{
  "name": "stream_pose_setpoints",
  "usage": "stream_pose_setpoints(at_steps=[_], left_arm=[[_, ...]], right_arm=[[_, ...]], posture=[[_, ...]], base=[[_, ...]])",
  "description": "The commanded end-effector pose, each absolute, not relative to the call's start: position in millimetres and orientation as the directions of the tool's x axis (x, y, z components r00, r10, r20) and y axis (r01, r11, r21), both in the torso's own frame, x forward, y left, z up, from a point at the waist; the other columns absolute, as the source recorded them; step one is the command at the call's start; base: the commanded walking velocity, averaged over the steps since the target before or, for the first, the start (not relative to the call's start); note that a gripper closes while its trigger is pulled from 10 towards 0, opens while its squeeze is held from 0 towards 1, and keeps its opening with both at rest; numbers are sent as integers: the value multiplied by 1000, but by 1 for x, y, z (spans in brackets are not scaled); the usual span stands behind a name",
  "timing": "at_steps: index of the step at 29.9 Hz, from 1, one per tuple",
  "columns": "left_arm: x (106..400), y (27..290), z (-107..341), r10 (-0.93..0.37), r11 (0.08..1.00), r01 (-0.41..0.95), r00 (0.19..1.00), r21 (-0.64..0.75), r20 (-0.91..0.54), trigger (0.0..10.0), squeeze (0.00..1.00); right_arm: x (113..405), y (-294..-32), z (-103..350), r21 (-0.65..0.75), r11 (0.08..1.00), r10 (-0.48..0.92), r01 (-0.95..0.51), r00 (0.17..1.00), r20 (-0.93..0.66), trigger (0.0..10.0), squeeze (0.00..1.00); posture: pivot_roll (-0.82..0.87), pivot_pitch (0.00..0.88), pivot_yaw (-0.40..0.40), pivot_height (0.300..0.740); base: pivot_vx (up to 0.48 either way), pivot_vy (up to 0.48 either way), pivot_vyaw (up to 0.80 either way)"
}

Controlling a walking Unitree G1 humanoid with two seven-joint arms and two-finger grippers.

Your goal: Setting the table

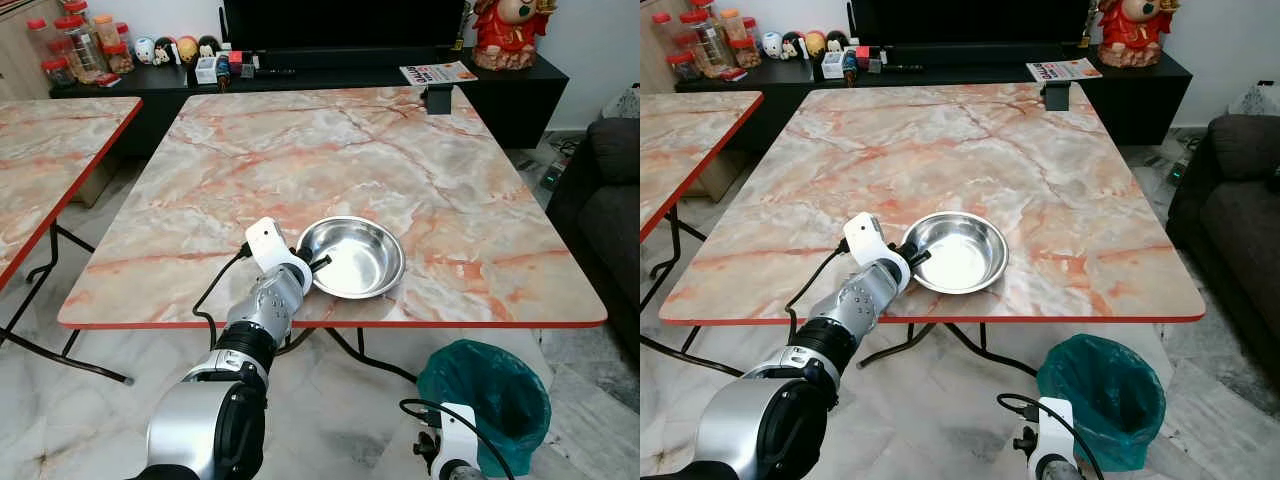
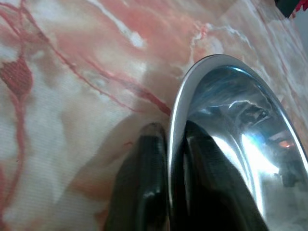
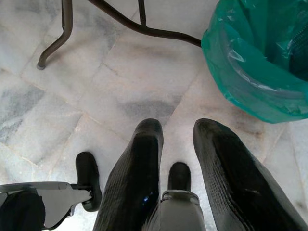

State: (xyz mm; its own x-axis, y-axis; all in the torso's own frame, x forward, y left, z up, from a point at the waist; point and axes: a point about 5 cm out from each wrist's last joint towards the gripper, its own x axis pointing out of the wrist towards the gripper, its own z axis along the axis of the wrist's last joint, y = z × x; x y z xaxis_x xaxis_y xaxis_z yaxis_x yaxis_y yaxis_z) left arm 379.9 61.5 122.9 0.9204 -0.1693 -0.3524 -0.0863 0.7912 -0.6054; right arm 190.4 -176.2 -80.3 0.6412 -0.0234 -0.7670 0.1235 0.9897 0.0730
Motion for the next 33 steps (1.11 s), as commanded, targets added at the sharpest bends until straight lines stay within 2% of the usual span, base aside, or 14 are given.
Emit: stream_pose_setpoints(at_steps=[1,10,17,18,19,23,26,27,29,31,33], left_arm=[[383,43,139,-205,801,-30,925,-598,-321,10000,1000],[385,46,142,-194,807,-31,929,-590,-315,10000,1000],[388,55,147,-122,864,-45,948,-502,-296,10000,1000],[389,59,153,-106,881,-27,962,-473,-253,10000,357],[390,61,157,-96,890,-17,970,-455,-224,10000,0],[387,81,158,-26,929,-36,986,-369,-162,10000,0],[383,90,155,-7,918,-49,990,-395,-138,10000,0],[378,100,154,8,889,-47,996,-455,-87,10000,0],[371,111,151,20,873,-18,1000,-487,-1,10000,0],[365,122,143,52,900,-42,999,-435,12,10000,0],[350,151,120,138,952,-128,990,-279,16,10000,0]], right_arm=[[188,-176,-81,75,989,-25,130,636,-771,10000,0],[189,-175,-81,76,989,-21,125,637,-770,10000,0],[191,-174,-80,78,990,-18,121,639,-769,10000,0],[190,-174,-81,78,989,-18,122,639,-769,10000,0],[190,-174,-81,78,989,-18,122,639,-769,10000,0],[191,-174,-80,80,989,-17,123,639,-769,10000,0],[191,-173,-80,81,989,-17,124,640,-768,10000,0],[191,-173,-80,82,989,-16,124,641,-768,10000,0],[191,-173,-80,83,989,-13,120,640,-768,10000,0],[191,-173,-80,83,990,-10,115,641,-768,10000,0],[192,-172,-80,92,989,-3,114,646,-763,10000,0]], posture=[[9,29,46,740],[14,20,45,740],[14,20,45,740],[17,6,45,740],[16,4,46,740],[14,0,47,740],[13,0,49,740],[19,0,48,740],[25,0,46,740],[25,0,46,740],[26,0,44,740]], base=[[0,0,0],[0,0,0],[0,0,0],[0,0,0],[0,0,0],[0,0,0],[0,0,0],[0,0,0],[0,0,0],[0,0,0],[0,0,0]])
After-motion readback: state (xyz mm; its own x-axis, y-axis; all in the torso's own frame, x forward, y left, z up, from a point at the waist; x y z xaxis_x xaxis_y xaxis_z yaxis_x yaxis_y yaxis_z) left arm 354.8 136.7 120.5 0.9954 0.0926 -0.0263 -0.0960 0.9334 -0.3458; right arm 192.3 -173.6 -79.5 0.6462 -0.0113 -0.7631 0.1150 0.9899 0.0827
